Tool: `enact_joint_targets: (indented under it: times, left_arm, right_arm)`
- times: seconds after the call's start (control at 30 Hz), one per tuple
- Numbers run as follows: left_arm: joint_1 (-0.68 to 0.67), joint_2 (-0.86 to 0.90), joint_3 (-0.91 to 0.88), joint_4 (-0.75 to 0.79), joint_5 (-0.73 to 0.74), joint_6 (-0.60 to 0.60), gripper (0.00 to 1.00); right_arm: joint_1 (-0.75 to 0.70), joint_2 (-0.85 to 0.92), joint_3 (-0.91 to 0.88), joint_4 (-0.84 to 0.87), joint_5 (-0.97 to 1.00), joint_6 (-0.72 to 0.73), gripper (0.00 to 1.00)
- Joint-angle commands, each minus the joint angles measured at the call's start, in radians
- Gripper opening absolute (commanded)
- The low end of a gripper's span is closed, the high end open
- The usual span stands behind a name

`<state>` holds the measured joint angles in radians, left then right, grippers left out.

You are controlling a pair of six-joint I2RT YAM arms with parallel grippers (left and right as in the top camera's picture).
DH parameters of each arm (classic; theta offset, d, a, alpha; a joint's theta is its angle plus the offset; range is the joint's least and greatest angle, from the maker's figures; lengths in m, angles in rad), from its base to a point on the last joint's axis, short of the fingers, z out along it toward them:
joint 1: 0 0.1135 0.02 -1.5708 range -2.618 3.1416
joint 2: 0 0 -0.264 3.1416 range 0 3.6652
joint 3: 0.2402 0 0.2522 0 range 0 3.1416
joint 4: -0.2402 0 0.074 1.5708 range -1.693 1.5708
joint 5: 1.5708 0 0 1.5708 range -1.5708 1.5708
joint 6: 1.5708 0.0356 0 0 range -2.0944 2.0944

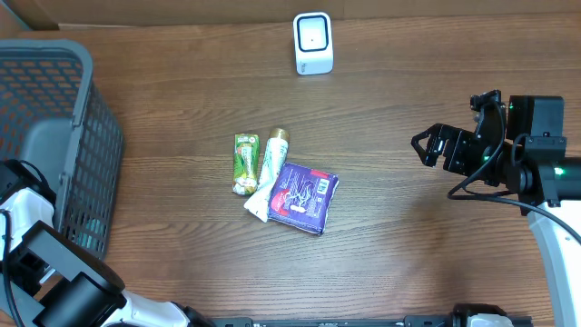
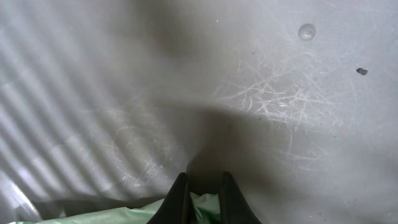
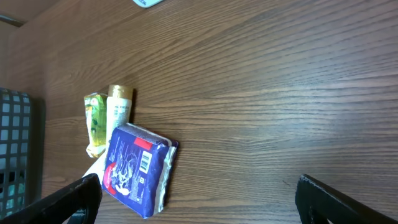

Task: Scan the item barcode
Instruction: 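Lower the left gripper into the basket toward the mint-green wipes pack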

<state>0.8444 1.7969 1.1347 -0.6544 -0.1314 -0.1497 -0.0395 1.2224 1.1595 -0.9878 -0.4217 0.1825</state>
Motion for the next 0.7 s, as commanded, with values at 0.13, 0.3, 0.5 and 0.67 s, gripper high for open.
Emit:
enact_joint_targets:
  times: [0.13, 0.3, 0.5, 0.67]
  left_arm:
    - [0.001, 0.030, 0.124, -0.096, -0.010, -0.010, 0.04]
    - [0.001, 0.030, 0.281, -0.162, -0.010, -0.006, 0.04]
    - [0.001, 0.030, 0.338, -0.183, -0.007, -0.007, 0.04]
    - [0.000, 0.030, 0.338, -0.175, -0.006, 0.018, 0.09]
  right_arm:
    - [-0.004, 0.003, 0.019, 0.005, -0.006, -0.008, 1.00]
    - [-0.004, 0.003, 0.019, 0.005, -0.006, -0.008, 1.00]
    - [-0.004, 0.003, 0.019, 0.005, -0.006, -0.008, 1.00]
    - [-0.004, 0.003, 0.019, 0.005, -0.006, -0.008, 1.00]
